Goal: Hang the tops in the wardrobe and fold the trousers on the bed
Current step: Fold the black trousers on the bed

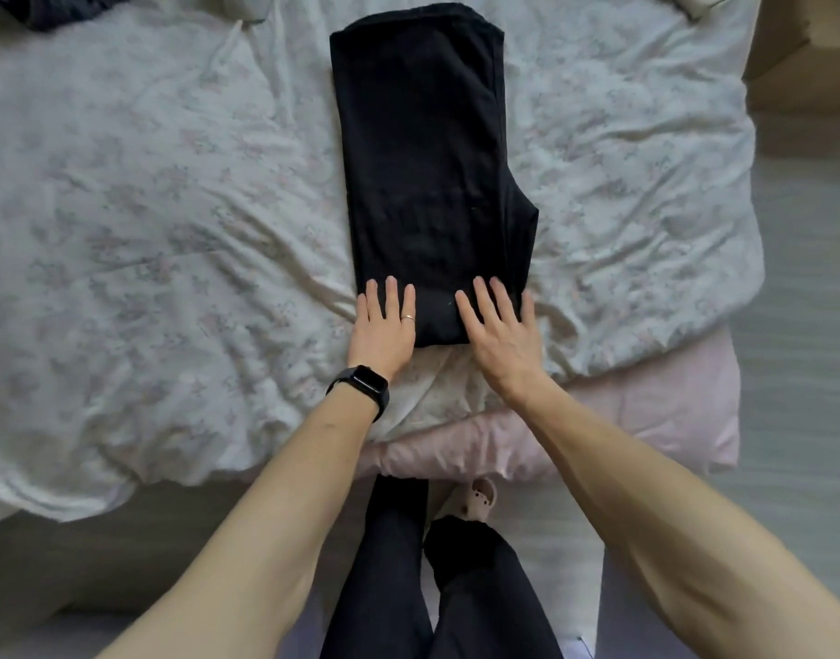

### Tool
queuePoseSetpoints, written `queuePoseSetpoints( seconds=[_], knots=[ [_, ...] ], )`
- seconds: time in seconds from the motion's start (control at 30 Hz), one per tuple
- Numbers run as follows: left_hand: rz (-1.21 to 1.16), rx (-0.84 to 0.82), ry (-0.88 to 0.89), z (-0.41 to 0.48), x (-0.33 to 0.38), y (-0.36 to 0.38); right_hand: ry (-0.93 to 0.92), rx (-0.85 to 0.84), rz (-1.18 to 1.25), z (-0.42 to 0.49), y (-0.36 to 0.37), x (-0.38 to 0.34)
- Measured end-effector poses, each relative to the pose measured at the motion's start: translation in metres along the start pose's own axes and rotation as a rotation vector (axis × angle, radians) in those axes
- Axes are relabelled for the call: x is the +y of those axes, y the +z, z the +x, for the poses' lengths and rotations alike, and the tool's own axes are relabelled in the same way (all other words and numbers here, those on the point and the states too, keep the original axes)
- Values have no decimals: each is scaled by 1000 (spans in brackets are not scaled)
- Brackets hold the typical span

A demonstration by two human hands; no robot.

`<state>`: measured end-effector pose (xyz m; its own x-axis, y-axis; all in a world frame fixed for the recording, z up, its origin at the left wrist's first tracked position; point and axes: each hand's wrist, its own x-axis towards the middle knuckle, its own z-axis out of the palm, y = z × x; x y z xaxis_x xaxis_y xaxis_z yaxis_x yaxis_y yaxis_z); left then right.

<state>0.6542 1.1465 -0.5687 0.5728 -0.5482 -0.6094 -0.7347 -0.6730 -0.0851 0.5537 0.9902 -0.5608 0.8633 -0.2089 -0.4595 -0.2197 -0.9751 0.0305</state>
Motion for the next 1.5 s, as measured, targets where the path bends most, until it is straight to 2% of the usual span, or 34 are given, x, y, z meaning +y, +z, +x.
queuePoseSetpoints(
  seconds=[0.1, 0.37, 0.53, 0.6, 0.67, 0.73, 0.8, 0.87, 0.97, 1.1, 1.17, 1.3, 1.5],
  knots=[
    [5, 51, -27, -17, 5, -1, -52, -25, 36, -12, -6, 5],
    [11, -38, -6, -103, 42, -21, -93, -119, 58, -98, -34, 17],
    [12, -95, 46, -189, 66, -12, -138, -1, 148, -182, -24, 10],
    [-30, 5, 67, -218, 68, -5, -140, 72, 215, -212, -16, 5],
    [-73, 209, 129, -247, 68, 4, -139, 137, 220, -238, -11, 2],
    [-73, 333, 201, -265, 68, 15, -120, 146, 224, -256, -8, 0],
    [-115, 342, 175, -282, 69, 21, -126, 114, 223, -271, -7, -6],
    [-194, 273, 132, -292, 68, 21, -130, 45, 238, -278, -14, -10],
    [-360, 203, 82, -290, 56, 3, -130, 14, 255, -265, -37, -7],
    [-475, 309, 23, -251, 22, -44, -132, -10, 354, -214, -86, 11],
    [-528, 347, -13, -220, 0, -68, -116, 49, 425, -178, -112, 23],
    [-701, 383, -91, -143, -44, -104, 9, 189, 640, -88, -149, 42],
    [-730, 287, -81, -39, -91, -110, 205, 202, 895, 14, -153, 50]
  ],
)
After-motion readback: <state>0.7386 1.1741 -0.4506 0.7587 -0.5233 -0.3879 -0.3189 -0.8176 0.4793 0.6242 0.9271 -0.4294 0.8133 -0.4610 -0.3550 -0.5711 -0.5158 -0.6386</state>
